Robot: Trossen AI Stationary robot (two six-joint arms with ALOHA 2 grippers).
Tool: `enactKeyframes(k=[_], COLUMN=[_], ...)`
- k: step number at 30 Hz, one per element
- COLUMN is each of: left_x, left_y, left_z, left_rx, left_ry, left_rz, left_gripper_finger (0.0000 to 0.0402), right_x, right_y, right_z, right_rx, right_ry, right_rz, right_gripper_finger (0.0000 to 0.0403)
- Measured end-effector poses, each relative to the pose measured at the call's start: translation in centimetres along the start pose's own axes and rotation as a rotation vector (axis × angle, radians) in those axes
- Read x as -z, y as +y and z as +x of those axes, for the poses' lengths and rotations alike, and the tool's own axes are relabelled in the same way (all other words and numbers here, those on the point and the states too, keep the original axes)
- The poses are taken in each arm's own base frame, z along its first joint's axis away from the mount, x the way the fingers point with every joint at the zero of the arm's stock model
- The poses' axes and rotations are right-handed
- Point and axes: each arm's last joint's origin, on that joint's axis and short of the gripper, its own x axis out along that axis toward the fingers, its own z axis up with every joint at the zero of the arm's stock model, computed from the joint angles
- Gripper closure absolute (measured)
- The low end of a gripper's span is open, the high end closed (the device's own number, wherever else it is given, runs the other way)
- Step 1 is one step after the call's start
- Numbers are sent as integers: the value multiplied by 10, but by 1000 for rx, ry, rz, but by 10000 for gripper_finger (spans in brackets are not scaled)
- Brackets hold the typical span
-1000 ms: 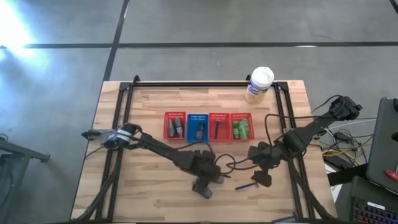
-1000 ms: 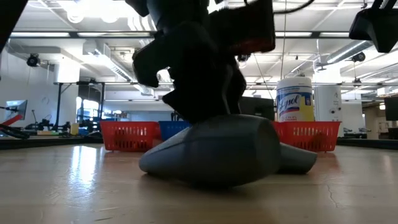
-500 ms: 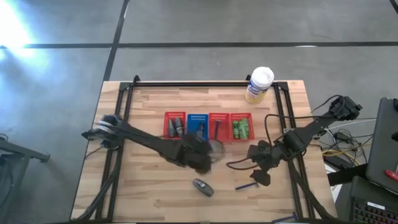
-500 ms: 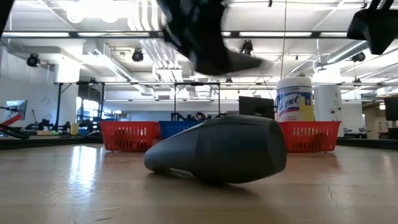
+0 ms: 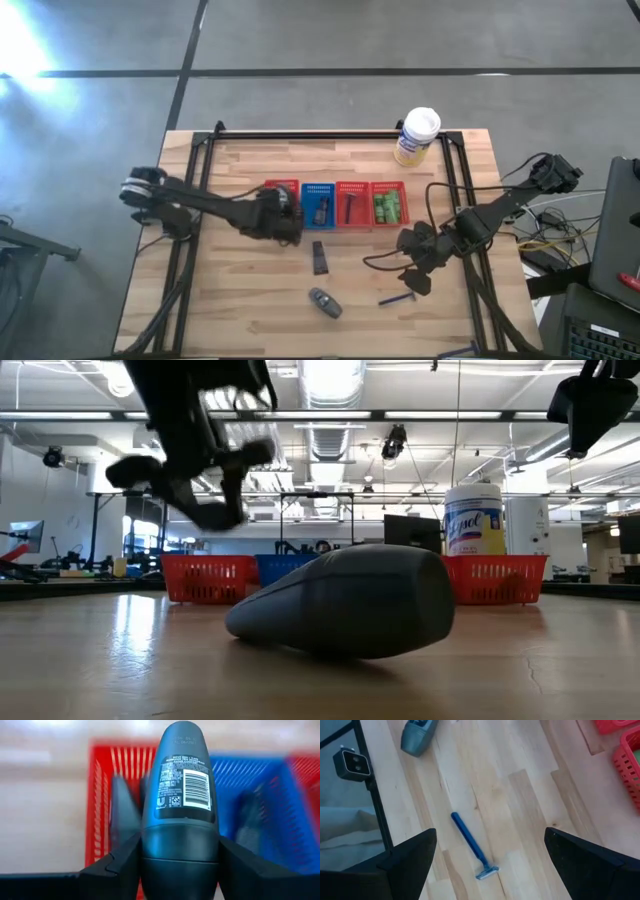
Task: Pick & Place Travel size toiletries
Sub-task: Put the black deodorant into the left red basket
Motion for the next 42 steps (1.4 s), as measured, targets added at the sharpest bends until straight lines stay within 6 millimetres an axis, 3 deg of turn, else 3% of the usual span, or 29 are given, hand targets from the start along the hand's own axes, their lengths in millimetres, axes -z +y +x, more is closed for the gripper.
enactKeyframes(k=[4, 10, 19, 23, 26, 29, 36, 42], left_x=[-2, -10, -14, -16, -10, 0, 5, 9], left_y=[4, 6, 7, -1, -6, 2, 46, 80], left_z=[27, 34, 31, 3, -31, -61, -75, -80], left_rx=[30, 19, 8, 147, 336, 462, 473, 593], left_ry=[123, 117, 143, 185, 145, 125, 218, 266], left_rz=[-2, -3, 23, 248, 606, 884, 1019, 1066], left_gripper_finger=[184, 160, 156, 155, 154, 154, 154, 154], right_x=[0, 0, 0, -4, -10, -15, -42, -70], right_y=[0, 0, 1, 9, 21, 31, 70, 96], right_z=[0, 0, 0, 4, 19, 43, 90, 135], right_rx=[0, -1, -7, -91, -146, -157, -204, -70], right_ry=[0, 0, 1, 0, -10, 9, -8, -25], right_rz=[5, 26, 26, 22, 17, 52, 203, 200], right_gripper_finger=[35, 35, 35, 35, 35, 35, 35, 35])
